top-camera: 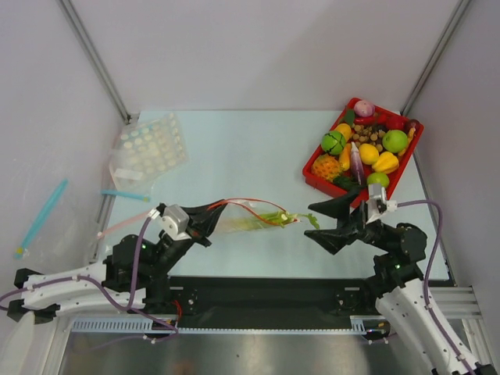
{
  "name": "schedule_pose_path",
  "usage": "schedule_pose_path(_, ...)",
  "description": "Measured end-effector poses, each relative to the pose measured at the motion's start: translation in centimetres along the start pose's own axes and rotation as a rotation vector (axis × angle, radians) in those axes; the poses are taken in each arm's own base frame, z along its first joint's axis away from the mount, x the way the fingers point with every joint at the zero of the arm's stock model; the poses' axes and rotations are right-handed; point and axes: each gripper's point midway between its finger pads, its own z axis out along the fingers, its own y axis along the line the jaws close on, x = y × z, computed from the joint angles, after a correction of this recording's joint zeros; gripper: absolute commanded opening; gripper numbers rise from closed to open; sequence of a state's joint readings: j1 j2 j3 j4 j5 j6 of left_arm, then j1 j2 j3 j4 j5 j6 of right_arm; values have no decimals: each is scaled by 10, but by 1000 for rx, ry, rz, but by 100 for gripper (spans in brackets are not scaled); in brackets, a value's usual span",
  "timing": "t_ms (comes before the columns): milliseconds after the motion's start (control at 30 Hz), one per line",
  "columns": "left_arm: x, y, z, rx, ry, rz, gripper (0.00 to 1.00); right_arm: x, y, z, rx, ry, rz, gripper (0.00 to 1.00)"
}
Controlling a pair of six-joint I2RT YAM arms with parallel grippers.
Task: Place the food in the zip-top bag and seal the zipper
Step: Pick up the zipper food storage bag at the center of the board.
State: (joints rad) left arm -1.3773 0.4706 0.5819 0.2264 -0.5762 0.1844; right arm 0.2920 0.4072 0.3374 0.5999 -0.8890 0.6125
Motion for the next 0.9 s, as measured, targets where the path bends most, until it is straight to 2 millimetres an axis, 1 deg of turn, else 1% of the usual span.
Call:
schedule_pose_path(100,-4,3,-1,-15,-2,-7,0,15,20,10,-93,58,-23,87)
schedule_pose_path(167,-5,4,-3,-22,-4,-12,0,22,28,18,-120,89,-42,90)
schedule_pose_path(233,-5,5,-4,-27,-4,-14,0,28,31,25,-121,111,-66,91)
schedule_pose_path(300,-6,5,-5,-25,-7,-18,0,34,27,30,-99,130,-86,91)
schedule_pose_path(400,-8,4,-6,-18,-12,-24,0,45,12,33,-38,167,-103,87)
schedule_pose_path(467,-9,4,-7,-14,-14,-27,0,54,3,34,-9,194,-104,87)
schedule_pose_path(567,-9,2,-9,-5,-12,-29,0,63,-5,34,16,228,-100,87)
schedule_pose_path(667,-11,1,-11,5,-15,-35,0,72,-9,37,21,258,-95,86)
schedule_pose_path(733,-13,1,-13,10,-21,-41,0,76,-9,38,19,273,-93,82)
schedule_pose_path(800,-15,1,-14,12,-27,-47,0,78,-8,40,11,281,-92,70)
schedule_pose_path(833,-15,1,-14,13,-28,-49,0,79,-7,40,8,283,-92,63)
schedule_pose_path(867,-15,1,-14,12,-29,-50,0,79,-6,41,3,284,-91,49)
schedule_pose_path(900,-15,1,-14,12,-30,-51,0,80,-5,42,-3,284,-92,41)
